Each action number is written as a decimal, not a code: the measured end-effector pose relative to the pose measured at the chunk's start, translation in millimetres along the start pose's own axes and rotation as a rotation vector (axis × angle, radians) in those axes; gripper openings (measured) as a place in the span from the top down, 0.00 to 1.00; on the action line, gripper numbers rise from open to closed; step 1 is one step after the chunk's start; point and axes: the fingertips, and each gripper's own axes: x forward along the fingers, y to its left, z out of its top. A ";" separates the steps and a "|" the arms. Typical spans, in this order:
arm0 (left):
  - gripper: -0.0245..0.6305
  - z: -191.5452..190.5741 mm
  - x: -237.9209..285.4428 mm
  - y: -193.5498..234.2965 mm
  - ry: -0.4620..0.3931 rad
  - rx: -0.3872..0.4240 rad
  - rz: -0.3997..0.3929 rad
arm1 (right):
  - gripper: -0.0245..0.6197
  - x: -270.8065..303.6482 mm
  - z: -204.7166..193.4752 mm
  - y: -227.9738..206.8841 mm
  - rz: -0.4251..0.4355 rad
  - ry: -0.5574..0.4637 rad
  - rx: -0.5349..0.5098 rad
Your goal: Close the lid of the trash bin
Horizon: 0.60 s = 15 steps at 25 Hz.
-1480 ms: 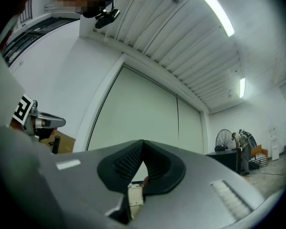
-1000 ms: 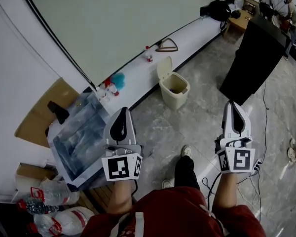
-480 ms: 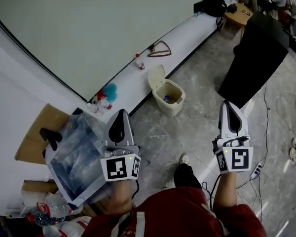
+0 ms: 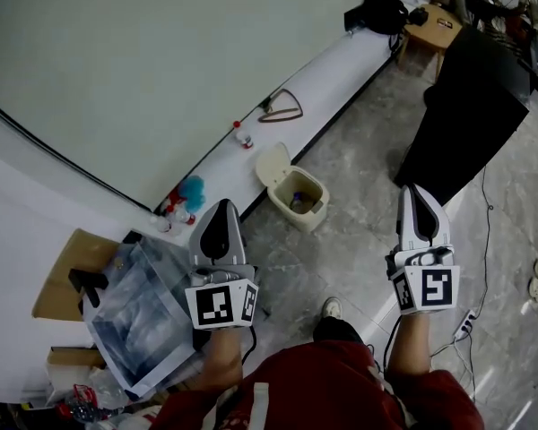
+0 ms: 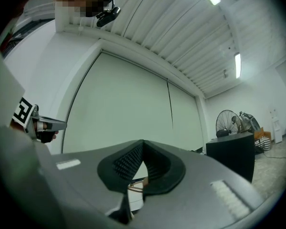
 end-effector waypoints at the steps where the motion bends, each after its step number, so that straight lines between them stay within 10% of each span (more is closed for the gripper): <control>1: 0.96 -0.3 7.7 -3.4 0.000 0.001 0.000 | 0.96 4.8 -3.0 -5.8 0.000 0.013 0.004; 15: 0.96 -13.9 63.1 -5.7 0.007 -0.012 0.050 | 0.96 66.6 -15.2 -33.7 0.057 0.021 0.030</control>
